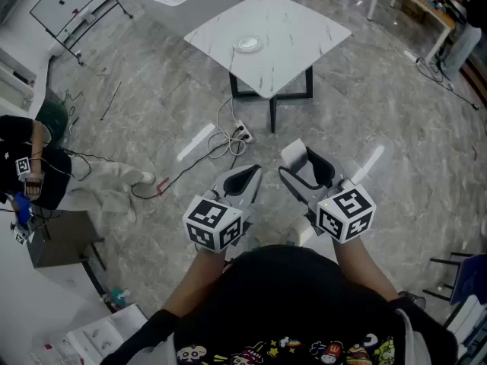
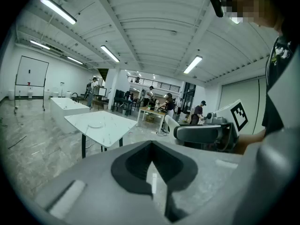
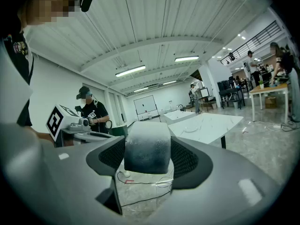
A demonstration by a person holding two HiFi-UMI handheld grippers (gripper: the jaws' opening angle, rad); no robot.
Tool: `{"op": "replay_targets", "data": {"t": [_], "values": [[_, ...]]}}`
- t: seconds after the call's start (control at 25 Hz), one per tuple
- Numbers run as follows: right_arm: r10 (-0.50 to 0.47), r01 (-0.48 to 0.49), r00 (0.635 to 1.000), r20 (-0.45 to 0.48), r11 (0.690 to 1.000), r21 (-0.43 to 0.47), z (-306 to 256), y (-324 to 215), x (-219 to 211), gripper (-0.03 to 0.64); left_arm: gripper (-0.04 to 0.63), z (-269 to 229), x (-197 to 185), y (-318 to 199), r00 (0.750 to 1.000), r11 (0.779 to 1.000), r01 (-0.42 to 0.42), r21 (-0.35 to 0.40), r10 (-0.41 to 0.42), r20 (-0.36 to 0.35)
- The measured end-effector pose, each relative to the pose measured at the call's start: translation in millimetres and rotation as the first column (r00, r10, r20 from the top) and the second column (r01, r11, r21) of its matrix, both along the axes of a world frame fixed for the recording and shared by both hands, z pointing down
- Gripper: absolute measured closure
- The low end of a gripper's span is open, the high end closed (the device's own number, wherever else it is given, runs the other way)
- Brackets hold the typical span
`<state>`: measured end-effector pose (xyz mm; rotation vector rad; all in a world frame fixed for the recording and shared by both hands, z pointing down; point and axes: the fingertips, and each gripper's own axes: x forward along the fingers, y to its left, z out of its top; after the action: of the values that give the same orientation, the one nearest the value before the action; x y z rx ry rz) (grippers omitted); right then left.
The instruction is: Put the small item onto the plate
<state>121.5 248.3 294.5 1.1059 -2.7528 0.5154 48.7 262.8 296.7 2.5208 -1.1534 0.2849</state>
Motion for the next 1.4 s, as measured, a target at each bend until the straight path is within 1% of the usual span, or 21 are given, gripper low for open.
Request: {"op": "replay_targets", "data": {"t": [0.32, 0.64, 0.8, 0.92, 1.16, 1.4], "values": [[-0.005, 0.005, 1.000, -0.003, 1.000, -0.010, 5, 4, 12, 0.290, 0.595, 1, 11, 0, 1.000, 1.000, 0.006, 0.004, -0.006, -0.004], [-0.025, 0.025, 1.000, 0.006, 1.000, -0.007, 13, 18, 41, 0.288, 0.595, 13, 39, 16, 1.000, 1.000, 0.028, -0.012, -0.028, 0.004], [-0.033, 0.033, 0.999, -0.002, 0.999, -0.011, 21, 19, 56, 0.288, 0.595, 27, 47, 25, 0.999, 0.998, 0.046, -0.045, -0.046, 0.009], [-0.030, 0.030, 1.000, 0.008, 0.999, -0.013, 24, 18, 61, 0.288, 0.595, 31, 46, 26, 0.998, 0.997, 0.054, -0.047, -0.053, 0.016], [-0.014, 0.016, 0.999, 0.042, 0.999, -0.032, 28, 12, 63, 0.287, 0.595, 34, 42, 21, 0.998, 0.997, 0.059, -0.039, -0.059, 0.003], [0.003, -0.002, 1.000, 0.028, 0.999, -0.047, 31, -5, 51, 0.287, 0.595, 35, 31, -1, 0.999, 0.998, 0.044, -0.043, -0.045, -0.021]]}}
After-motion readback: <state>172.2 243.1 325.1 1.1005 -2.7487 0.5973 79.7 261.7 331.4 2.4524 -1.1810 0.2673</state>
